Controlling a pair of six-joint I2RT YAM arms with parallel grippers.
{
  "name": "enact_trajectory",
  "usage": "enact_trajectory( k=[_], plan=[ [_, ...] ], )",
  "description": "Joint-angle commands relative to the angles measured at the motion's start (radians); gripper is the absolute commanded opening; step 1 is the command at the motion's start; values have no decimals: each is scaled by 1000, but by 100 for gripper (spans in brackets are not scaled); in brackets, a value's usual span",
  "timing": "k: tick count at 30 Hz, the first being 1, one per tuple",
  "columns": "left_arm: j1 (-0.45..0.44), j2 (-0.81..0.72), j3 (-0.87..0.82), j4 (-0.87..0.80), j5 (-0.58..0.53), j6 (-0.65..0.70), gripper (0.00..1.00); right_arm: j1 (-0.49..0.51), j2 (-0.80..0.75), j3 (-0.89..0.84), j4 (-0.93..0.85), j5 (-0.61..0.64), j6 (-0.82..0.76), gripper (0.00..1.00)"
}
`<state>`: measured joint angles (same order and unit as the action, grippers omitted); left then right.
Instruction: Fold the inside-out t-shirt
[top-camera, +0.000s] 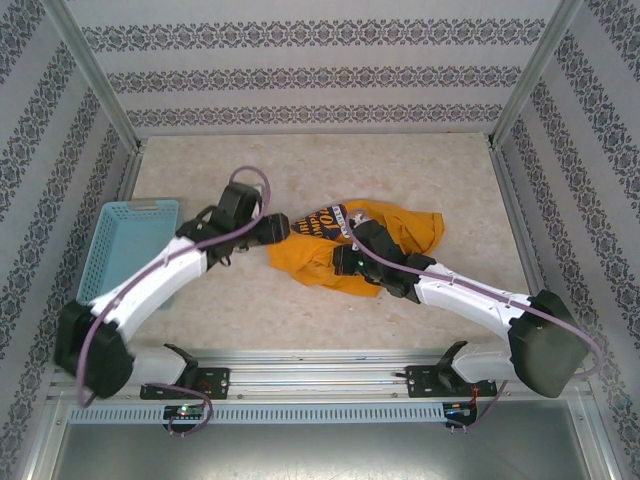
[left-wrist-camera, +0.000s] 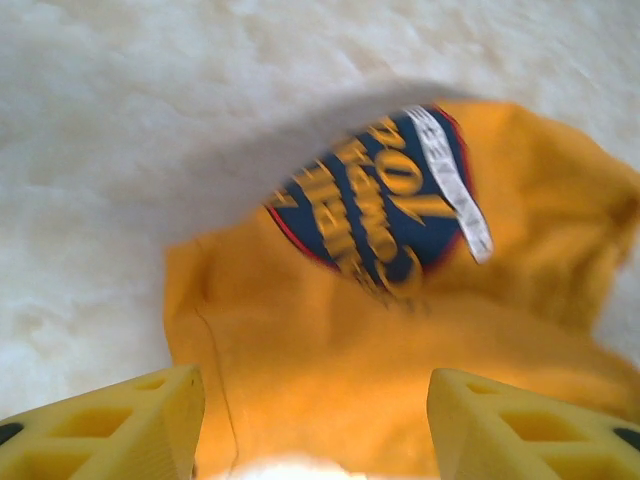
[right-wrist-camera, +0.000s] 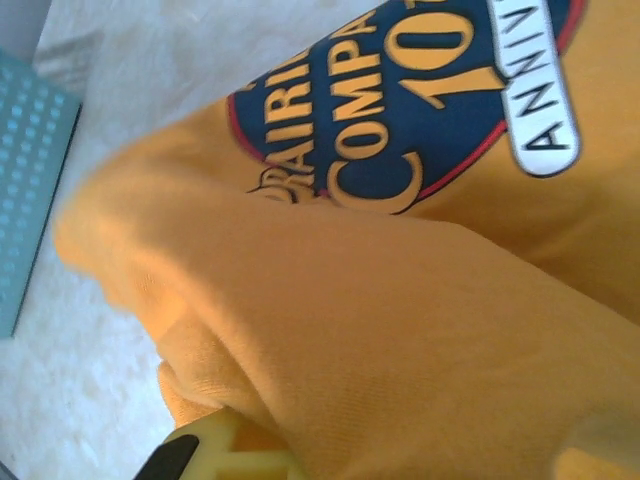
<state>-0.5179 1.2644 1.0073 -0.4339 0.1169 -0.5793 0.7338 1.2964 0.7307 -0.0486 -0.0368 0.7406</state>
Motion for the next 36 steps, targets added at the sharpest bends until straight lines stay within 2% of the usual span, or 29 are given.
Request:
enact_trajectory(
  k=[1,4,8,12,16,23,29,31,36],
  plan=[
    [-104,-113,-107,42,-105,-13,61,-2,-23,-6,124,-20,103,0],
    [-233,-105,-145,113,-143,-22,61,3,-6,9,125,3,105,0],
    [-300,-31,-146,206,-132,-16,60,13,3,11,147,-11,130,0],
    [-300,73,-116,251,-103,-6,55,44,-15,1,146,35,121,0],
    [-300,148,-96,282,-97,-8,46,48,-26,-26,173,27,134,0],
    [-300,175,-163,331,-109,-31,14,22,-78,-8,100,27,129,0],
    [-277,192,-368,432,-147,-98,4,1,-130,67,2,-44,46,0],
    [-276,217,-398,458,-157,-107,0,3,-141,72,-15,-59,35,0],
    [-249,276,-389,448,-202,-139,0,2,-149,75,-40,-108,21,0]
  ],
)
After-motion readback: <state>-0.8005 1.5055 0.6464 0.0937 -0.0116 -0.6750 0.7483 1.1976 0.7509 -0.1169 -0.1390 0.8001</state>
